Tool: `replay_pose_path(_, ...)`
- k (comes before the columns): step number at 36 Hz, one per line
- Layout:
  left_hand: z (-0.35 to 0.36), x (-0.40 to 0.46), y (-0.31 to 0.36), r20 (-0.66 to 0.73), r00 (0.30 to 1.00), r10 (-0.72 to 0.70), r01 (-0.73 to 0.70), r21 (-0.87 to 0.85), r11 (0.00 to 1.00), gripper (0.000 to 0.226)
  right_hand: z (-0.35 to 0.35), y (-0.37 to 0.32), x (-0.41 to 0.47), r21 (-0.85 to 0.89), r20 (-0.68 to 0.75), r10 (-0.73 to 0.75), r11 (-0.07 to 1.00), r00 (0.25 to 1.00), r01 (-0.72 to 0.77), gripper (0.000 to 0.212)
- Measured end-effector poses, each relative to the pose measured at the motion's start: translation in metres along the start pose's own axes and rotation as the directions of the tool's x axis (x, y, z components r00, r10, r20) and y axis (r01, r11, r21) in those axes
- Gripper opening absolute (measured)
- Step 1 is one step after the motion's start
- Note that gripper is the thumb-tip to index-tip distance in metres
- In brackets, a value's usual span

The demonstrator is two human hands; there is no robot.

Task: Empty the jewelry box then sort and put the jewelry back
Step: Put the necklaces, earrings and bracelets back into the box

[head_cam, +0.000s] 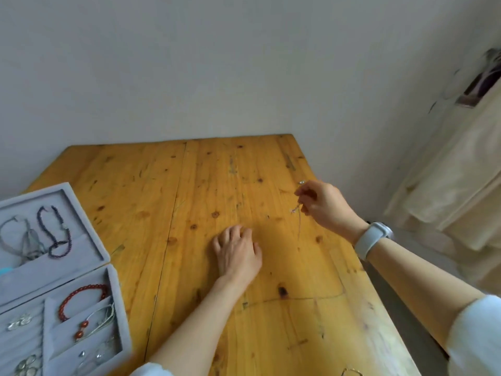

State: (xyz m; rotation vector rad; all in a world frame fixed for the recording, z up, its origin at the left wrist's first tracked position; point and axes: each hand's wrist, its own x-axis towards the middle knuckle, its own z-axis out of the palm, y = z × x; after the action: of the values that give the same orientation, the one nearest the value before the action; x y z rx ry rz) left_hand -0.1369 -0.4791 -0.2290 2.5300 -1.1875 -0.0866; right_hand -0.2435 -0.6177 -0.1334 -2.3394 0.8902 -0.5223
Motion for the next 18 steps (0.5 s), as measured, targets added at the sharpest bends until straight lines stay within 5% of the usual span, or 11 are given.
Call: replay_pose_path(18, 0.047, 0.061, 0.059, 0.017, 0.998, 0.063, -0.064, 0.074, 0.995, 0.052, -0.004, 0.089, 0.095, -0.01, -0.177, 0.099, 0.995, 0.979, -0.102, 0.027)
